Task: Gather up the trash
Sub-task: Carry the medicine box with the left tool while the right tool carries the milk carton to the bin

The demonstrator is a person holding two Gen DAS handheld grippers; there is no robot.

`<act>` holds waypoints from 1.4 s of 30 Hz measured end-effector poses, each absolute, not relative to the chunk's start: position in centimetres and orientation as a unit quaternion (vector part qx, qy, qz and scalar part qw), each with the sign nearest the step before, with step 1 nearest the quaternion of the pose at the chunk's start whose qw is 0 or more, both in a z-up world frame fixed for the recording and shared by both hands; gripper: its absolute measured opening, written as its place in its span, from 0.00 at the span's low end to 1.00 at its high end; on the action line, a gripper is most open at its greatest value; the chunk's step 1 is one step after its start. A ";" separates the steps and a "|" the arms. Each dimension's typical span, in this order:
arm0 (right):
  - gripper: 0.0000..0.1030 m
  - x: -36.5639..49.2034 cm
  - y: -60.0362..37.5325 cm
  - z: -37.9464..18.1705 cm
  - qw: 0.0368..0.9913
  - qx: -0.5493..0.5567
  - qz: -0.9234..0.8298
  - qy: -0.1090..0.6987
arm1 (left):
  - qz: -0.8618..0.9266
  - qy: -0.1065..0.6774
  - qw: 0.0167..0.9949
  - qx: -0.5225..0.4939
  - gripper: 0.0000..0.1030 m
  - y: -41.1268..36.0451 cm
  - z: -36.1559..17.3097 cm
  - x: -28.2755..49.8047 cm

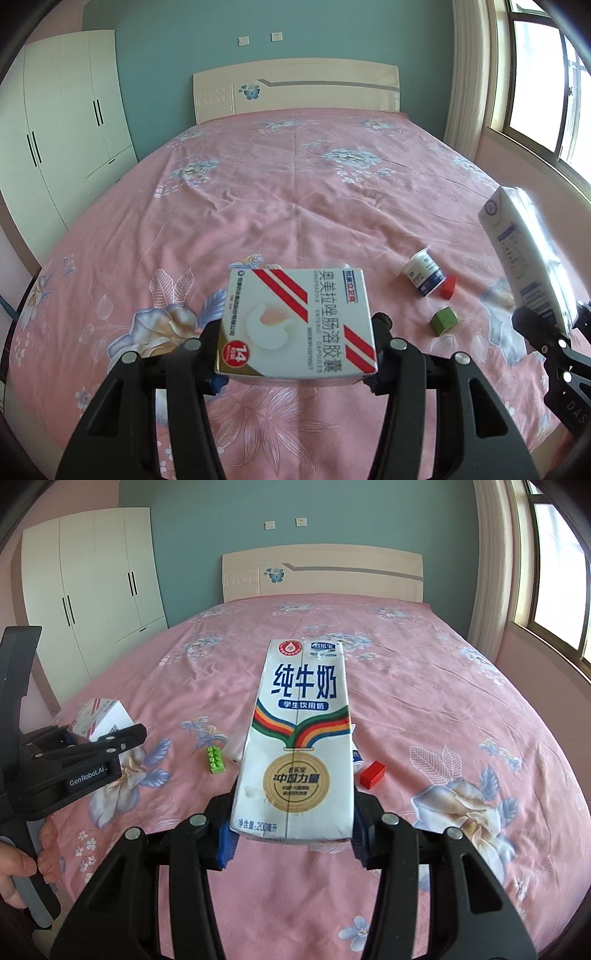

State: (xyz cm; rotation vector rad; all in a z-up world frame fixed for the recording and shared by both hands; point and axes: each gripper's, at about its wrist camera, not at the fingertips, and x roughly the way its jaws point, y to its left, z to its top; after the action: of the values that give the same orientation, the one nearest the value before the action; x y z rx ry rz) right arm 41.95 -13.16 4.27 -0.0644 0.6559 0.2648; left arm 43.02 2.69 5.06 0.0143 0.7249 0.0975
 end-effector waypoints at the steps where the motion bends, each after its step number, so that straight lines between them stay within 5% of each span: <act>1: 0.48 40.9 -13.4 5.4 0.940 -0.030 0.129 0.313 | 0.049 0.345 0.937 0.011 0.54 2.5 6.3 42.0; 21: 0.48 19.3 -16.3 20.9 0.975 -0.056 0.125 0.175 | 0.033 0.192 0.980 0.051 0.54 -0.3 22.5 21.6; 32: 0.48 14.8 -17.8 19.3 0.971 -0.073 0.132 0.186 | 0.024 0.202 0.976 0.077 0.54 0.1 21.7 17.0; 42: 0.48 12.9 -18.8 14.1 0.956 -0.101 0.141 0.235 | 0.007 0.272 0.957 0.099 0.54 1.3 15.9 16.0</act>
State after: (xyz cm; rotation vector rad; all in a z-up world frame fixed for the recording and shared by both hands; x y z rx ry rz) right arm 12.87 -18.75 14.11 -0.2048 0.4764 0.2870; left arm 16.04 1.27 15.86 0.2004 0.5512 0.0140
